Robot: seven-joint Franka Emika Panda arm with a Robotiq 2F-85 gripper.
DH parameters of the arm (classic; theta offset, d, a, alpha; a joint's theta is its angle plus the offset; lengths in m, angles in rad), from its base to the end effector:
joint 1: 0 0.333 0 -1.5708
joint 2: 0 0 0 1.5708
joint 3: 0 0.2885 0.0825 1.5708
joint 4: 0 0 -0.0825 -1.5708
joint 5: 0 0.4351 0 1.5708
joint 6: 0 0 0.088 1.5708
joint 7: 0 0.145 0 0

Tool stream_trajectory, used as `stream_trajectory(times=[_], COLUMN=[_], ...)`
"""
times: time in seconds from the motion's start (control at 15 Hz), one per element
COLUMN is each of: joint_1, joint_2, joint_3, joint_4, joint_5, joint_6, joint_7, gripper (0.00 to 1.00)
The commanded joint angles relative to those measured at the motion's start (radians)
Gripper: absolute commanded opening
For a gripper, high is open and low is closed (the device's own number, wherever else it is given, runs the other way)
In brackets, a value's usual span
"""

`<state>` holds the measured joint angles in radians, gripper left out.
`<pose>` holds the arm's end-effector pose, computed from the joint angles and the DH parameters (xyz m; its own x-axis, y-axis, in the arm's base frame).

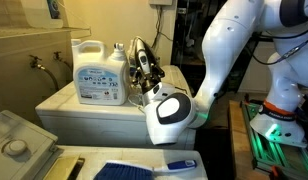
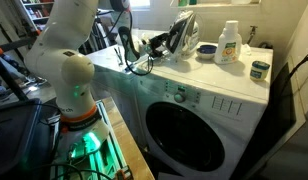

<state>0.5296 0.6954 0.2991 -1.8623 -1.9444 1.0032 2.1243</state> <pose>0.5346 0.3216 0.2068 -0.0634 0.5207 0.8514 -0.8163 -0.5178 0.2559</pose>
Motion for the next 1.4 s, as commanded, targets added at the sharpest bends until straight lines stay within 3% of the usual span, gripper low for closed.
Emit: stream_trajectory(times=[0.0, 0.13, 0.2, 0.93, 1.0, 1.2, 1.27, 1.33], joint_1=[-0.010, -0.010, -0.010, 0.051, 0.095, 0.087, 0.091, 0.093], joint_2=[0.009, 0.011, 0.011, 0.165, 0.165, 0.180, 0.116, 0.118], joint_3=[0.015, 0.015, 0.015, 0.007, -0.050, -0.043, -0.063, -0.064], joint_4=[0.007, 0.008, 0.008, 0.148, 0.169, 0.194, 0.158, 0.166], joint_5=[-0.012, -0.013, -0.013, -0.008, 0.028, 0.082, 0.071, 0.087], joint_6=[-0.015, -0.018, -0.018, -0.197, -0.166, -0.161, -0.151, -0.151], joint_7=[-0.007, -0.009, -0.009, 0.055, 0.070, 0.106, 0.064, 0.072], gripper=[0.40, 0.40, 0.15, 0.15, 0.15, 0.15, 0.40, 0.40])
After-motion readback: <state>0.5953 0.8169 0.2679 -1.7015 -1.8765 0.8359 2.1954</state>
